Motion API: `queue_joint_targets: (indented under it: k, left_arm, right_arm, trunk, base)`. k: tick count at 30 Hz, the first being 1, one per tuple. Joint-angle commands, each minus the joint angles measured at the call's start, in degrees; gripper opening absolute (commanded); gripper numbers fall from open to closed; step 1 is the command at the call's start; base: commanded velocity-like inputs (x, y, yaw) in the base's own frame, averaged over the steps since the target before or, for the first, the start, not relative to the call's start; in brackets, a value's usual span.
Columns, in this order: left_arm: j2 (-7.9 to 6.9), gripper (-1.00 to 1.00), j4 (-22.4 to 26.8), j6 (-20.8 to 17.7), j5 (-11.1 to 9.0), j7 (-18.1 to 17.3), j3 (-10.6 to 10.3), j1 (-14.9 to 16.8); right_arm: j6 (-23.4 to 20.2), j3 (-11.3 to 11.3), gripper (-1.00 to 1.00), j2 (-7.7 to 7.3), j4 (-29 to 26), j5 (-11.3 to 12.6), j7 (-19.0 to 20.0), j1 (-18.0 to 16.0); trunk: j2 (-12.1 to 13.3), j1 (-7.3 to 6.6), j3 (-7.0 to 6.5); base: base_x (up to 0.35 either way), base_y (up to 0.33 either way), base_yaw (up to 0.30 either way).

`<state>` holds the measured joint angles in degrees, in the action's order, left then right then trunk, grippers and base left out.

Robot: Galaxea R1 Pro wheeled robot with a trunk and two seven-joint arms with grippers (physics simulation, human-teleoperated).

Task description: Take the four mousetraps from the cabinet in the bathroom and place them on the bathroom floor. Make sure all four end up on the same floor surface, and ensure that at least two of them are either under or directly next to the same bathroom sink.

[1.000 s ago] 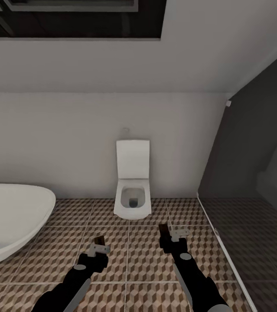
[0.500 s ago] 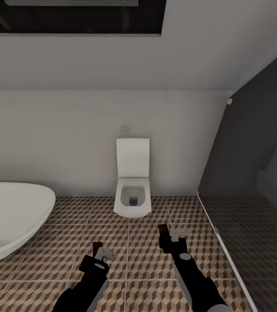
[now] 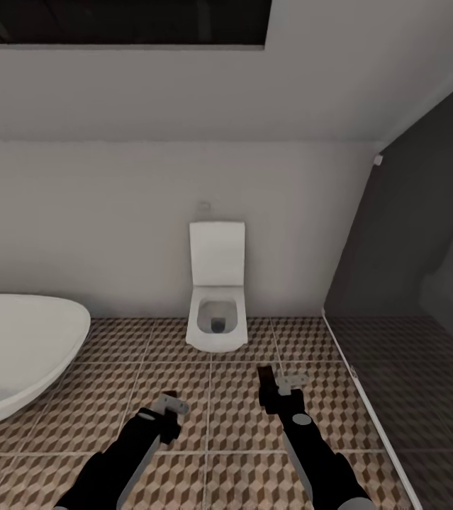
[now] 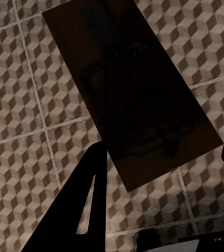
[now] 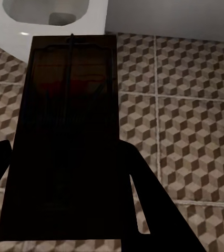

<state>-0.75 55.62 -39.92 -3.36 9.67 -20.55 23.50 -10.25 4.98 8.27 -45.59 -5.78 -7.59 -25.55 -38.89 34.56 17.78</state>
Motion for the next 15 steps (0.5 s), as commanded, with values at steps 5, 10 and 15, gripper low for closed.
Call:
queue_joint_targets:
  k: [5, 10, 15]
  left_arm:
    - [-0.16, -1.00, 0.46, 0.47, -0.30, 0.22, -0.17, 0.05]
    - [-0.34, -1.00, 0.47, 0.54, -0.25, 0.27, -0.12, 0.05]
    - [-0.55, -1.00, 0.67, 0.62, -0.25, 0.27, -0.19, 0.05]
  right_arm:
    - [-0.47, 0.12, -1.00, -0.09, -0.11, -0.54, -0.40, -0.03]
    - [-0.51, 0.12, -1.00, -0.09, -0.11, -0.55, -0.40, -0.03]
    - [-0.51, 0.12, -1.00, -0.14, -0.11, -0.55, -0.40, -0.03]
  trunk:
    - [-0.07, 0.01, 0.40]
    - [-0.07, 0.01, 0.70]
    - [-0.07, 0.01, 1.00]
  base:
    - [0.000, 0.000, 0.000]
    - [0.000, 0.000, 0.000]
    - [0.000, 0.000, 0.000]
